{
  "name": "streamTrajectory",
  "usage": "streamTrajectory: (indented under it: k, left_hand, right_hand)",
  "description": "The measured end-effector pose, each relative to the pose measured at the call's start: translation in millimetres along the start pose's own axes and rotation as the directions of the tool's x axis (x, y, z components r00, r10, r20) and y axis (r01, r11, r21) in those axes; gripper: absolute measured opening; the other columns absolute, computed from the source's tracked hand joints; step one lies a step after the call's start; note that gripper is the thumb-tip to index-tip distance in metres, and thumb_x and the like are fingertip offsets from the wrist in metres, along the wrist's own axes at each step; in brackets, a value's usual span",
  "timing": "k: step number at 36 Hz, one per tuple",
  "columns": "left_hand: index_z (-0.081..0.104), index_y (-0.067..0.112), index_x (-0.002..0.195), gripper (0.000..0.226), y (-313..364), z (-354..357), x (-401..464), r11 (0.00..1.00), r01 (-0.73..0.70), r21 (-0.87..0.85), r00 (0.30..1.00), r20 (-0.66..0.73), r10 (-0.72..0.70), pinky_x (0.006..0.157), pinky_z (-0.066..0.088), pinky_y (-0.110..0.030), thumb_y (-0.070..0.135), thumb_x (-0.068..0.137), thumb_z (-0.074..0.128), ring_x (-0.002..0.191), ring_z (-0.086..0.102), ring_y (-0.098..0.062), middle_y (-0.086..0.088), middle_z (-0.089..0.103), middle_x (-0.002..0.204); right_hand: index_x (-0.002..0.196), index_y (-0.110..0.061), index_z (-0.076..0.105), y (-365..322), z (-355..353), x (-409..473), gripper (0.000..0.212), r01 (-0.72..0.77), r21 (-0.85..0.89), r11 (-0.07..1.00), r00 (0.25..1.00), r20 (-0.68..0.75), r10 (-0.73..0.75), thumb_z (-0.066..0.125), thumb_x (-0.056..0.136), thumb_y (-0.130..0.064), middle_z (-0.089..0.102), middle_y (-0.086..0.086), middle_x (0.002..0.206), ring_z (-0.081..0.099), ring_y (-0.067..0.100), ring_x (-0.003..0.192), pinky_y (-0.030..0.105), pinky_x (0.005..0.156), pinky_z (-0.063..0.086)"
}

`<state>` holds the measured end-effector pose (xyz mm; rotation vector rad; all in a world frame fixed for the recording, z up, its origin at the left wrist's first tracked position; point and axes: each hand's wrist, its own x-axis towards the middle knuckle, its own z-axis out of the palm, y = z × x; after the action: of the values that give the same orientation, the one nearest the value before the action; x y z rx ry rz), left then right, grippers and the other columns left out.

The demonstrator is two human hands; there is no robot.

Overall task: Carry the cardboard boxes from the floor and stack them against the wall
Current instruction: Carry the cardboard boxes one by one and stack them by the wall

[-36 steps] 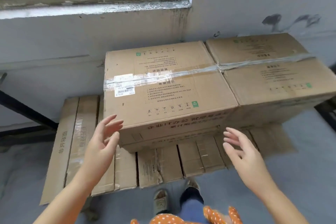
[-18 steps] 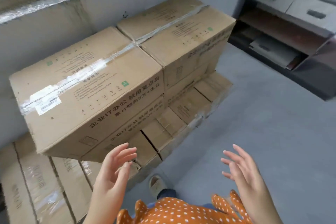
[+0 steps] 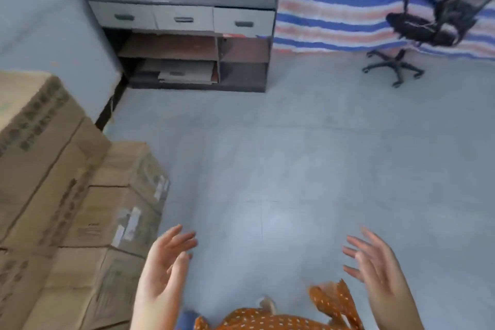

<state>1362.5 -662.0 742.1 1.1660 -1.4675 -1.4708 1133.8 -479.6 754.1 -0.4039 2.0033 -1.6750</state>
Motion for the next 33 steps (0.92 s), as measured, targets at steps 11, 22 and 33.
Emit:
streamTrajectory:
  k: [11,22,33]
  left_hand:
    - [0.064,0.056,0.093,0.033,38,173,55,0.994,-0.073,0.077,0.834,0.552,0.018,0.085,0.052,-0.031,0.045,0.063,0.055,0.091,0.069,-0.012,0.007,0.071,0.103]
    - [0.064,0.055,0.095,0.033,66,363,136,0.984,-0.176,0.031,0.538,0.84,0.069,0.087,0.051,-0.035,0.036,0.069,0.056,0.094,0.068,-0.013,0.007,0.07,0.105]
    - [0.064,0.052,0.095,0.042,82,533,174,0.966,-0.249,0.069,0.303,0.953,0.01,0.088,0.05,-0.032,0.019,0.075,0.046,0.094,0.067,-0.01,0.009,0.07,0.104]
  right_hand:
    - [0.112,-0.035,0.053,23,-93,11,0.032,-0.07,0.145,0.987,0.886,-0.446,0.129,0.069,0.084,-0.034,0.068,-0.001,0.109,0.067,0.004,0.09,0.021,0.069,0.056]
    - [0.11,-0.034,0.053,14,-151,94,0.029,-0.044,0.226,0.973,0.665,-0.72,0.197,0.055,0.092,-0.012,0.066,0.005,0.113,0.069,0.007,0.086,0.021,0.067,0.057]
    - [0.111,-0.033,0.053,-9,-207,191,0.031,-0.003,0.255,0.967,0.463,-0.857,0.227,0.054,0.092,-0.008,0.069,0.002,0.104,0.069,0.009,0.083,0.022,0.069,0.056]
